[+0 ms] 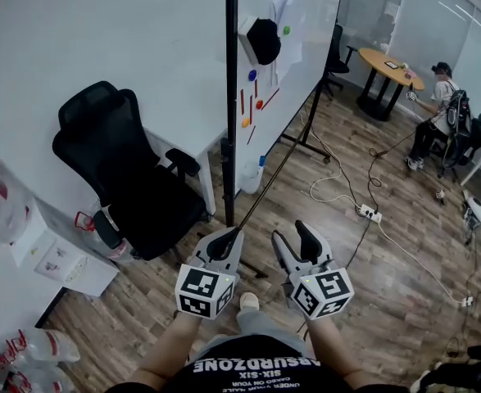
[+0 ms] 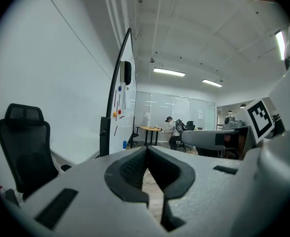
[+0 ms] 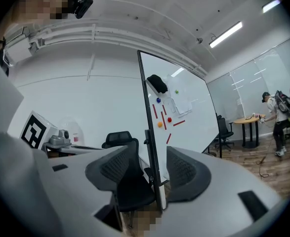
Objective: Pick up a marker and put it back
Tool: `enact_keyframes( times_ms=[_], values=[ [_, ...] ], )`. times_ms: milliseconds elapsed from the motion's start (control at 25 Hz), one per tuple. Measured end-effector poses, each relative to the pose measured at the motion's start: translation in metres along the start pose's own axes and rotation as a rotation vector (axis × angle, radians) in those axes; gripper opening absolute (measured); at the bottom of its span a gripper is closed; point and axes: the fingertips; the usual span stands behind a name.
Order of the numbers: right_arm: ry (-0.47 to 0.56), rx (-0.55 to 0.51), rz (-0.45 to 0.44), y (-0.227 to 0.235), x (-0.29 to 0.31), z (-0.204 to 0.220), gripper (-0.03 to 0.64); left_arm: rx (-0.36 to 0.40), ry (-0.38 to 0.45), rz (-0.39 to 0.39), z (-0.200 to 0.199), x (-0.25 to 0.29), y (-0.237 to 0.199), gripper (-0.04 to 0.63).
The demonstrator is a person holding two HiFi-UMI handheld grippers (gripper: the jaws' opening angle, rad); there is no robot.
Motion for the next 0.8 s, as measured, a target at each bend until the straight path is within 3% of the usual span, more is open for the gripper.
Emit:
enact_keyframes(
  times_ms=[800],
  values=[
    [-0.015, 0.010, -0.040, 0.039, 0.096, -0.006, 0.220, 0.003, -0.012, -0.052, -0.011, 0.059, -0.063, 0.008]
  ],
)
Point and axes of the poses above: the fingertips, and each gripper's own axes: x forward along the fingers, y to its right, z out of its underside, and after that the axes turned 10 degrees about z, right-handed
